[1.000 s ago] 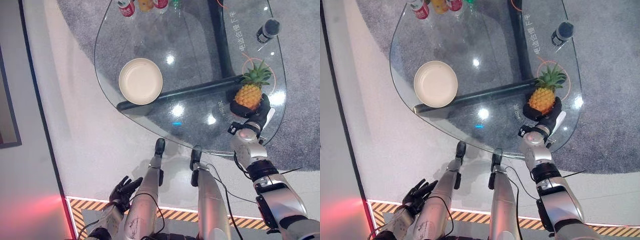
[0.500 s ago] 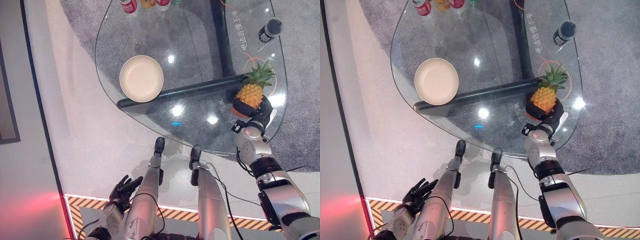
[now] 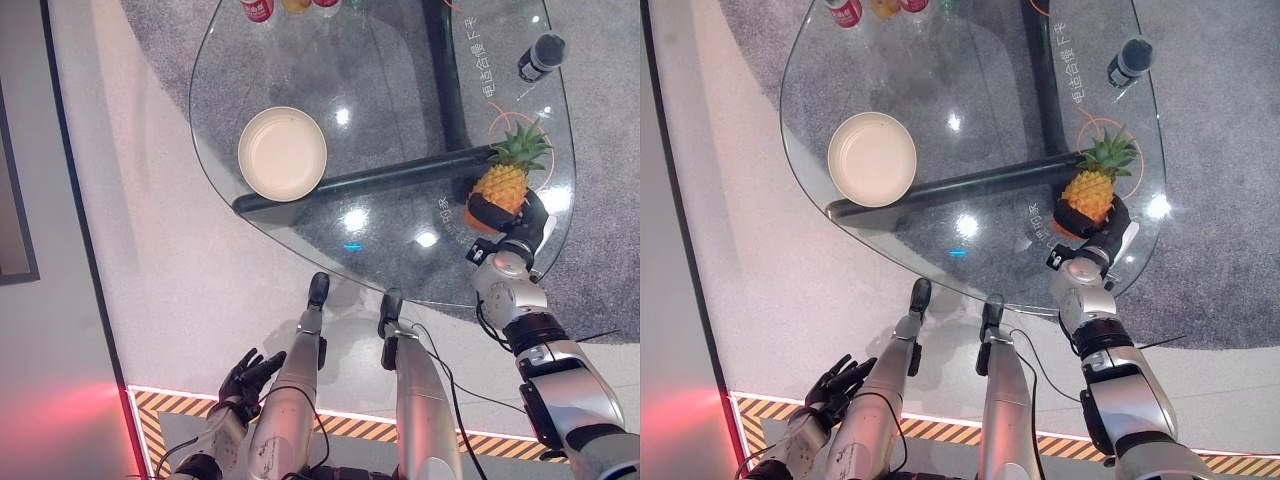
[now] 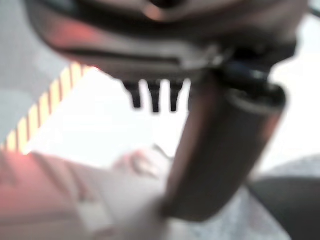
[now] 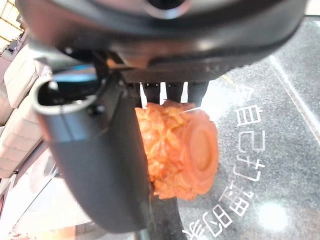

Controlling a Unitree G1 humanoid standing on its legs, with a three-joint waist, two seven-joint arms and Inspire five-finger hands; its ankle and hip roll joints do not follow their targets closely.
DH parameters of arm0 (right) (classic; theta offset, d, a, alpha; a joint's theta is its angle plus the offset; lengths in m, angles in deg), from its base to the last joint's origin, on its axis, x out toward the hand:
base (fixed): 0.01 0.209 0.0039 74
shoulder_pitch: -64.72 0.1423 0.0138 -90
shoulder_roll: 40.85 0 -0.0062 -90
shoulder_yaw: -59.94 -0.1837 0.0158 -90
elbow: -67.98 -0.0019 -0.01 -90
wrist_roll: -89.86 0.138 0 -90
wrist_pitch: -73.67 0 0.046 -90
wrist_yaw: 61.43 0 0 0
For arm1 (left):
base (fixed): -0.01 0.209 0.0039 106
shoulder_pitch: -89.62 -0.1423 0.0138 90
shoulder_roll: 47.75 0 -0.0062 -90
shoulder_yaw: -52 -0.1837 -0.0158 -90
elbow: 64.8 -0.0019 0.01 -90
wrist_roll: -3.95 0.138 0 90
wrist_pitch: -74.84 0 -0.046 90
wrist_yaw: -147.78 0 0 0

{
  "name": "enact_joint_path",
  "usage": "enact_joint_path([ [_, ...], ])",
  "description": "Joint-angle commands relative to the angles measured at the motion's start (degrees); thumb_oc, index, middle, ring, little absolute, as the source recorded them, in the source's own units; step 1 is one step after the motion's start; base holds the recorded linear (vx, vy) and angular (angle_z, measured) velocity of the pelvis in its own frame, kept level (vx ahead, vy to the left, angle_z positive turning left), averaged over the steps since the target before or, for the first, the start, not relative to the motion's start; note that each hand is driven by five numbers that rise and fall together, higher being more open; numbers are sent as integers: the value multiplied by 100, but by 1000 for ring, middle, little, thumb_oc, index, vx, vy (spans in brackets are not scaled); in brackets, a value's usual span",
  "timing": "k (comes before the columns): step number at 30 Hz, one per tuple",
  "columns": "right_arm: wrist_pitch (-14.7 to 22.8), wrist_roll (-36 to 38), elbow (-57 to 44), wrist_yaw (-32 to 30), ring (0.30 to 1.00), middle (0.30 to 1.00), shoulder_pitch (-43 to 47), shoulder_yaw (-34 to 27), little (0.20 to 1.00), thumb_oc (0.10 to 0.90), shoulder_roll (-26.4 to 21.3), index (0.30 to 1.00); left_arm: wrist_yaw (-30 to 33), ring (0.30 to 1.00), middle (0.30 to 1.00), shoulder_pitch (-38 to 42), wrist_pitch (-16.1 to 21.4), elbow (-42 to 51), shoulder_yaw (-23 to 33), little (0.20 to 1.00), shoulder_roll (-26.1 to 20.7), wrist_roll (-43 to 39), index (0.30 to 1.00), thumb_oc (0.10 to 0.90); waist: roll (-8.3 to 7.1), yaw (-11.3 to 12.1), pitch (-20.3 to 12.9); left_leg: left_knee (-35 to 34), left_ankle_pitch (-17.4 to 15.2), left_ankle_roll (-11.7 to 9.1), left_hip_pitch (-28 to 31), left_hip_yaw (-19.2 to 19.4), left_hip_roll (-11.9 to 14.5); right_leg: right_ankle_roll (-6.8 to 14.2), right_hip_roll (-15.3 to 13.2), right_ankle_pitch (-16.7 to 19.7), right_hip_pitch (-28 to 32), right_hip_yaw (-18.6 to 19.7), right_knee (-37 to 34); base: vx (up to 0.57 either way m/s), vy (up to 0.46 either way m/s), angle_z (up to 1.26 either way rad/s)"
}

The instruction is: Pick up the fruit to the plate

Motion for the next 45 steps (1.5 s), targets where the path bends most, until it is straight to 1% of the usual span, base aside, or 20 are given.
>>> enact_joint_path([
  [1, 185, 274, -325, 631, 300, 300, 42, 182, 200, 100, 16, 300, -15, 900, 900, -289, 241, 262, -102, 900, 118, -149, 900, 800, 206, 79, -62, 494, -675, 461, 84, 236, -603, 3, 277, 685, 308, -93, -852, 0, 0, 0],
  [3, 353, 264, -588, 734, 300, 300, -78, 163, 200, 100, 45, 300, 29, 900, 900, -298, 353, 394, -55, 900, 111, -232, 900, 800, 198, 52, -62, 474, -677, 459, 138, 234, -597, 11, 282, 681, 355, -76, -864, 0, 0, 0],
  [6, 525, 75, -1018, 731, 300, 300, -262, 169, 200, 100, 119, 300, 67, 900, 900, -309, 545, 582, -4, 900, 113, -290, 900, 800, 173, 6, -62, 447, -683, 459, 217, 237, -587, 24, 296, 678, 421, -45, -886, 0, 0, 0],
  [8, 526, -109, -1507, 697, 300, 300, -416, 143, 200, 100, 157, 300, 99, 900, 900, -295, 675, 838, 45, 900, 92, -325, 900, 800, 143, -35, -62, 430, -693, 466, 291, 244, -576, 30, 310, 675, 498, -9, -914, 0, 0, 0],
  [10, 519, -201, -1726, 699, 300, 300, -466, 138, 200, 100, 182, 300, 129, 900, 900, -258, 742, 947, 77, 900, 88, -362, 900, 800, 121, -60, -62, 409, -670, 469, 310, 244, -576, 30, 313, 695, 521, 10, -940, 0, 0, 0],
  [15, 431, -592, -2682, 736, 300, 300, -754, 158, 200, 100, 284, 300, 238, 900, 900, -173, 1017, 1472, 221, 900, 35, -501, 900, 800, 46, -156, -62, 354, -684, 481, 529, 255, -569, 44, 327, 689, 754, 93, -1024, 0, 0, 0],
  [17, 425, -713, -2929, 823, 300, 300, -860, 165, 200, 100, 311, 300, 286, 900, 900, -173, 1151, 1610, 261, 900, 15, -578, 900, 800, 29, -185, -62, 344, -716, 486, 633, 258, -564, 48, 331, 658, 866, 117, -1043, 0, 0, 0],
  [19, 423, -833, -3161, 942, 300, 300, -912, 172, 200, 100, 348, 300, 252, 900, 900, -141, 1270, 1718, 332, 900, 22, -853, 900, 800, 6, -214, -62, 328, -693, 484, 667, 257, -564, 49, 325, 673, 907, 130, -1064, 0, 0, 0],
  [21, 383, -1084, -3584, 1098, 300, 300, -1058, 207, 200, 100, 442, 300, 281, 900, 900, -153, 1396, 1978, 521, 900, 48, -1089, 900, 800, -19, -246, -62, 327, -706, 476, 764, 250, -563, 52, 321, 642, 1029, 146, -1079, 0, 0, 0],
  [24, 434, -1279, -3954, 1307, 300, 300, -1225, 224, 200, 100, 487, 300, 402, 900, 900, -183, 1558, 2344, 626, 900, 0, -1044, 900, 800, -34, -275, -62, 327, -697, 461, 844, 251, -557, 50, 321, 629, 1143, 155, -1103, 0, -10, 0],
  [28, 446, -1570, -4544, 1676, 300, 300, -1496, 250, 200, 100, 514, 300, 650, 900, 900, -188, 1761, 3122, 855, 900, -139, -860, 900, 800, -61, -284, -62, 334, -709, 448, 982, 223, -553, 63, 311, 586, 1331, 135, -1125, 9, -54, 0],
  [29, 441, -1582, -4604, 1697, 300, 300, -1518, 261, 200, 100, 512, 300, 673, 900, 900, -188, 1761, 3213, 889, 900, -157, -821, 900, 800, -66, -281, -62, 331, -708, 448, 996, 220, -554, 63, 313, 581, 1349, 131, -1127, -3, -70, 0],
  [33, 472, -1643, -4909, 2126, 300, 300, -1653, 309, 200, 100, 458, 300, 719, 900, 900, -172, 1871, 3833, 1072, 900, -268, -660, 900, 800, -104, -251, -62, 329, -705, 450, 1068, 201, -558, 61, 325, 565, 1468, 111, -1165, -6, -61, 0],
  [37, 391, -1724, -5107, 2537, 300, 300, -1660, 436, 200, 100, 368, 300, 656, 900, 900, -140, 1884, 4360, 1149, 900, -371, -534, 900, 800, -127, -208, -62, 330, -701, 442, 1121, 177, -557, 55, 328, 546, 1578, 79, -1196, -2, -45, 1],
  [38, 342, -1775, -5156, 2744, 300, 300, -1626, 503, 200, 100, 328, 300, 571, 900, 900, -92, 1887, 4513, 1153, 900, -410, -458, 900, 800, -136, -193, -62, 333, -695, 439, 1138, 170, -558, 54, 331, 543, 1610, 65, -1201, 1, -45, 2],
  [40, 297, -1857, -5231, 3024, 300, 300, -1587, 601, 200, 100, 262, 300, 450, 900, 900, -33, 1768, 4816, 1146, 900, -490, -392, 900, 800, -143, -163, -62, 339, -684, 434, 1142, 158, -558, 54, 334, 539, 1627, 39, -1194, -4, -44, 1],
  [42, 284, -1895, -5251, 3153, 300, 300, -1538, 679, 200, 100, 227, 300, 375, 900, 900, 13, 1721, 4943, 1120, 900, -534, -333, 900, 800, -151, -145, -62, 341, -681, 430, 1142, 152, -554, 56, 335, 534, 1636, 21, -1193, -7, -41, 1],
  [45, 290, -2028, -5244, 3374, 300, 300, -1423, 837, 200, 100, 145, 300, 112, 900, 900, 141, 1518, 5256, 1014, 900, -635, -419, 900, 800, -183, -101, -62, 372, -697, 428, 1131, 147, -556, 65, 331, 524, 1650, -22, -1184, -8, -57, 3],
])
